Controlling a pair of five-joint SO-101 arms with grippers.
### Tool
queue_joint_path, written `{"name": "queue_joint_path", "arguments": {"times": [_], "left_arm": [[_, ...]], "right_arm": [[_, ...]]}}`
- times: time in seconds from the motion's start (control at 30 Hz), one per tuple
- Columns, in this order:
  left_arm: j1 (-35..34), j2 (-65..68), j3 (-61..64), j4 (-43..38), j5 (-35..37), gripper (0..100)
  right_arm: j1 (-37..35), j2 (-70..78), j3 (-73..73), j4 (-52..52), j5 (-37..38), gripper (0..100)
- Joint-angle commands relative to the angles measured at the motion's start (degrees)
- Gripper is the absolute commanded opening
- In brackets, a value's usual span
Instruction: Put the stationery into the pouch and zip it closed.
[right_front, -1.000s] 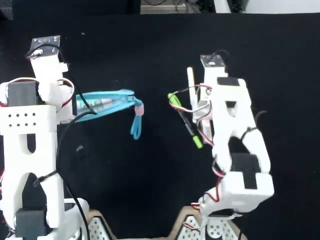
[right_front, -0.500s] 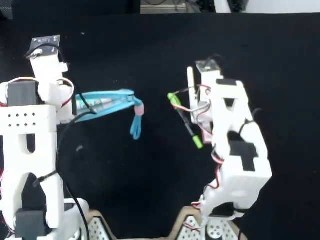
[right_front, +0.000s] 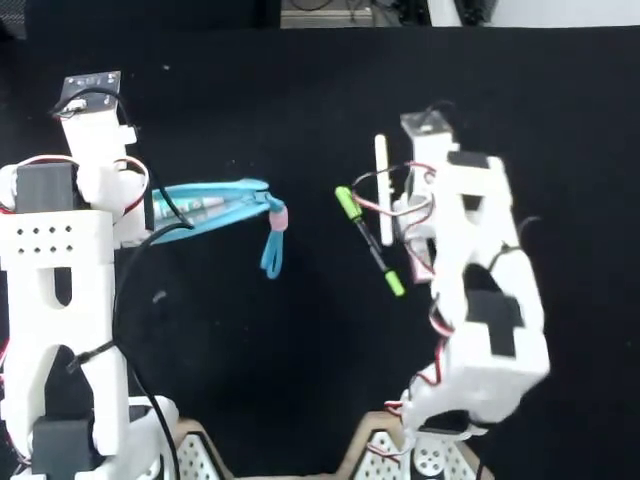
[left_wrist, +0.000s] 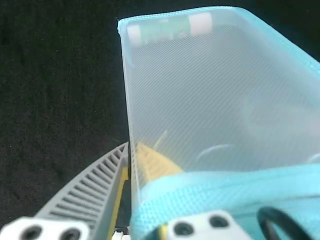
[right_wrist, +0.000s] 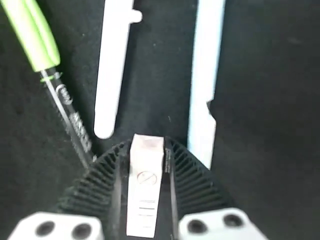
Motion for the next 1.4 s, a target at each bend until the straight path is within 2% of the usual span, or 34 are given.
{"name": "queue_joint_path", "arguments": {"times": [0.0, 0.2, 0.33, 0.5, 0.57, 0.8, 1.0, 1.37], "left_arm": [[-0.04, 0.53, 1.89, 0.79, 0.09, 3], [-0.04, 0.53, 1.89, 0.79, 0.09, 3], [-0.04, 0.53, 1.89, 0.79, 0.09, 3], [0.04, 0.53, 1.89, 0.79, 0.09, 3], [0.04, 0.53, 1.89, 0.79, 0.09, 3], [0.04, 0.53, 1.89, 0.79, 0.09, 3], [0.04, 0.53, 1.89, 0.70, 0.09, 3], [0.04, 0.53, 1.89, 0.70, 0.09, 3]], "right_arm": [[4.40, -12.09, -2.95, 4.40, 3.52, 1.1], [14.24, -14.73, -2.42, 4.92, 9.49, 1.1], [20.66, -9.89, -0.66, 4.75, 13.63, 1.1], [26.99, -0.22, -0.40, -0.18, 15.82, 1.2], [27.52, 3.21, -0.48, -1.49, 15.82, 1.7], [27.52, 8.13, -1.19, -1.05, 18.11, 12.9], [27.60, 8.40, -5.23, 4.57, 18.11, 13.2], [27.43, 8.57, -5.41, 5.10, 18.11, 13.0]]}}
